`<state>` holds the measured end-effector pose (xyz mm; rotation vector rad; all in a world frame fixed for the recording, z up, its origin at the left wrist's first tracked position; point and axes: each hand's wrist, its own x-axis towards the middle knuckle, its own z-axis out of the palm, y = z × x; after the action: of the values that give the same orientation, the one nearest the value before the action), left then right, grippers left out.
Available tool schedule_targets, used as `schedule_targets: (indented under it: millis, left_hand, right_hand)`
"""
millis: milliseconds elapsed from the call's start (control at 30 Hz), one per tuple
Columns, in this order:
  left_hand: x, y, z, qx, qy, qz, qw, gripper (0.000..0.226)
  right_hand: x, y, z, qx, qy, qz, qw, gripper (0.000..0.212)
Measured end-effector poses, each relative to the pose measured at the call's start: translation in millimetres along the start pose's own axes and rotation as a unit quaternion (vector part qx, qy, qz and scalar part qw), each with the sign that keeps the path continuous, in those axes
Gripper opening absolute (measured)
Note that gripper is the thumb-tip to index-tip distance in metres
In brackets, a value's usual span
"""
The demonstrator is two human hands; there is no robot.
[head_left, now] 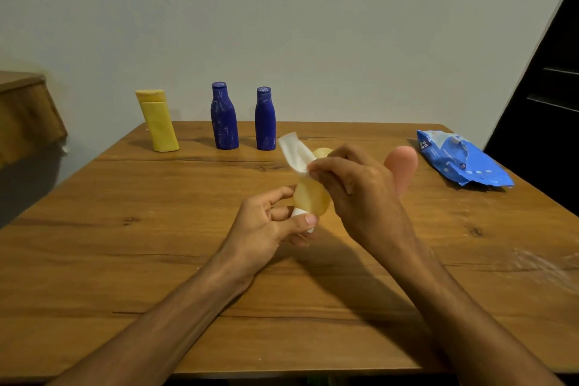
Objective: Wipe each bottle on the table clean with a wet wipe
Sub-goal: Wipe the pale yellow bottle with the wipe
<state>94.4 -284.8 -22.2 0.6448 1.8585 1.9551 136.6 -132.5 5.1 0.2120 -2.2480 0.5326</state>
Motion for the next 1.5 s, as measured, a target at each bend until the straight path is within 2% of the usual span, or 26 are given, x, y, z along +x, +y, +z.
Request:
schedule_targets:
  millis: [133,267,367,500,667,800,933,1133,1233,1367,1500]
  left_hand:
    - [-2.1,0.7,1.2,-0.01,-0.014,0.004,1.0,0.059]
    - [-2.9,1.9,0.0,-0.069,-0.029,-0.02,0.997,0.059]
    - [-0.7,1.4,-2.6,-0.119,-0.024,-0.023,0.992,0.065]
    - [1.3,3.9,-5.8,-0.191,-0.029,-0.036,0.981,0.058]
    - [-0.3,4.3,-3.3,-0.189,-0.048,-0.044,0.98,0.053]
    - [0.4,2.2,-6.0,-0.204,-0.03,-0.046,0.977,0.052]
    - [1.4,1.2,-5.3,-0.206,-0.022,-0.048,0.977,0.051]
    - [0.8,2.1,-5.3,-0.235,-0.012,-0.044,0.971,0.045]
    - [0.9,3.3,-5.0,-0.243,-0.023,-0.047,0.969,0.043]
    - [0.4,2.0,-6.9,-0.213,-0.064,-0.045,0.974,0.036]
    - [-3.2,1.4,-5.0,-0.195,-0.092,-0.046,0.975,0.051]
  right_hand:
    - [3.6,7.2,-8.5,-0.007,0.099,0.031,0.995,0.013]
    - [4.4,10.1,-8.4,0.036,0.122,0.063,0.99,0.013]
    - [7.7,9.7,-11.7,0.077,0.083,0.074,0.991,0.014]
    - [7.6,7.9,-15.2,0.111,-0.014,0.056,0.992,0.016]
    - [8.9,13.9,-14.9,0.093,0.048,0.043,0.994,0.015]
    - [4.9,12.1,-13.1,0.111,-0.021,0.014,0.993,0.015]
    - [3.3,11.4,-9.2,0.099,-0.015,0.006,0.995,0.016]
    - [3.2,10.1,-10.9,0.153,-0.111,0.007,0.982,0.016]
    - [3.1,10.8,-9.7,0.164,-0.079,0.01,0.983,0.016]
    - [3.5,14.2,-6.4,0.14,0.02,0.023,0.99,0.015]
    - [7.2,20.2,-9.3,0.123,0.072,0.047,0.989,0.015]
